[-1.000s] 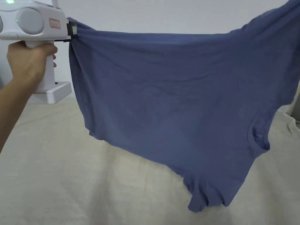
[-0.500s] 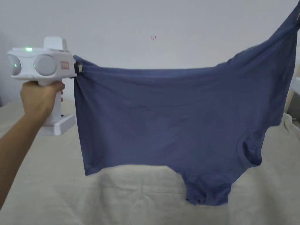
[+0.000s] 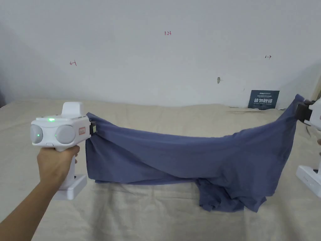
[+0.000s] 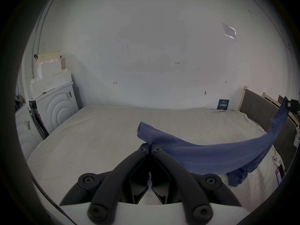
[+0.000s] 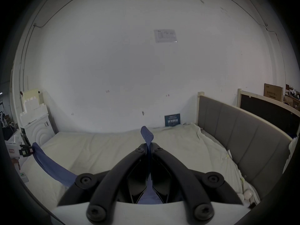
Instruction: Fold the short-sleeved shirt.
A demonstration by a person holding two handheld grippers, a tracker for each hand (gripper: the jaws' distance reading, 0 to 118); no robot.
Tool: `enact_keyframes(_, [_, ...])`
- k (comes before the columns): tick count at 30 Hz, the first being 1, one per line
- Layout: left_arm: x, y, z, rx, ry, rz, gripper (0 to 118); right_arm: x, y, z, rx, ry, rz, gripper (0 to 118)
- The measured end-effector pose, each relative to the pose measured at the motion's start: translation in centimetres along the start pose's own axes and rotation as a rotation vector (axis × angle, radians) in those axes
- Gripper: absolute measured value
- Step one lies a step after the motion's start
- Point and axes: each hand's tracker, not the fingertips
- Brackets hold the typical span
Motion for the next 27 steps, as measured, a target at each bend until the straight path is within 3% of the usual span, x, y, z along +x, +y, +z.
enact_keyframes(4, [-0.1, -2.8, 1.4, -0.005, -0.005, -0.037, 0, 1.7, -4.1, -0.4, -0.022, -0.012, 0.059, 1])
enact_keyframes(13, [-1.6, -10.1, 4.5, -0.031, -0.008, -0.056, 0, 1.0, -11.7, 5.1, -0.068, -0.015, 0.165, 1])
enact_keyframes(21, [-2.9, -16.2, 8.9, -0.06, -0.009, 0.022, 0, -1.3, -16.5, 13.7, -0.082, -0.031, 0.158, 1])
enact_keyframes(27, [-4.0, -20.0, 12.1, -0.097, -0.019, 0.038, 0, -0.8, -19.5, 18.0, -0.124, -0.032, 0.139, 1])
